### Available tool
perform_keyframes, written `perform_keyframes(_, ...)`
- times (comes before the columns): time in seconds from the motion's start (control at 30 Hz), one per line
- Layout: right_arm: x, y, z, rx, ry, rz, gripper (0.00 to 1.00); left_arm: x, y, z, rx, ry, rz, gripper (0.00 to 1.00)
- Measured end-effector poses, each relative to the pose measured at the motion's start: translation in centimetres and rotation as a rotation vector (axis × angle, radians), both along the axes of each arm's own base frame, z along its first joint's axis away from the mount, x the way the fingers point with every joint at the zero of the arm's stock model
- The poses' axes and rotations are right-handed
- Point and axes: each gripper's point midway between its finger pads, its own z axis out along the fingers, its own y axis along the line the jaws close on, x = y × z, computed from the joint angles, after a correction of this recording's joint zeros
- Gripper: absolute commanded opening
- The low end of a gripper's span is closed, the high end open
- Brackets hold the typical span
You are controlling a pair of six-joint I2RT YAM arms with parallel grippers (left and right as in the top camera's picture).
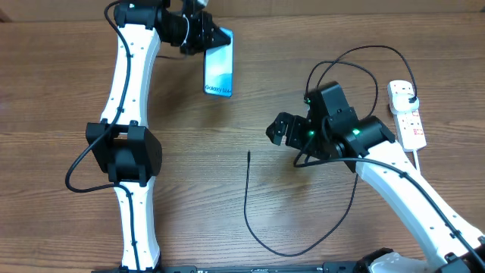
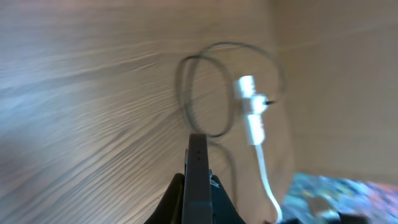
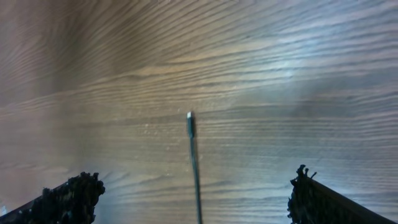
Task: Plug charger to phone and switch on socket
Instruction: 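Lower the right gripper over the black cable's plug end on the table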
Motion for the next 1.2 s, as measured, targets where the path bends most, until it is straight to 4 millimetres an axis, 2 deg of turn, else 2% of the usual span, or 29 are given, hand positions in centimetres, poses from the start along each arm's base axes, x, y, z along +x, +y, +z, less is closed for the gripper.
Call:
perform_keyframes(0.13, -0.2, -0.5, -1.9, -0.056, 0.052, 0.002, 1.0, 0.2, -0.1, 1.9, -0.103, -0.045, -0.041, 0.04)
perform_keyframes(0.27, -0.5, -0.4, -4.1, -0.119, 0.1, 0.029, 0.99, 0.7, 1.5, 3.6, -0.191, -0.064, -0.04, 0.04)
perform_keyframes(0.43, -1.8, 1.3, -6.1, -0.193, 0.123, 0.104, 0.98, 1.3, 4.1, 4.7, -0.257, -0.038, -0.002, 0.05)
perform_keyframes(0.57, -2.5, 2.9, -6.9, -0.212, 0.118, 0.149, 0.98, 1.8, 5.4, 5.5, -0.294, -0.045, 0.016, 0.04)
perform_keyframes(0.77, -3.2, 4.2, -8.0, -0.252, 0.112, 0.187, 0.94, 1.8, 5.3, 6.1, -0.328, -0.021, 0.014, 0.04)
perform_keyframes(1.03, -4.3, 4.3, -11.9, -0.354, 0.195, 0.218, 0.89, 1.7, 5.2, 6.3, -0.343, -0.002, 0.013, 0.04)
perform_keyframes(1.2, -3.4, 4.7, -11.5, -0.359, 0.164, 0.213, 0.89, 1.6, 5.2, 6.4, -0.346, 0.001, 0.011, 0.04)
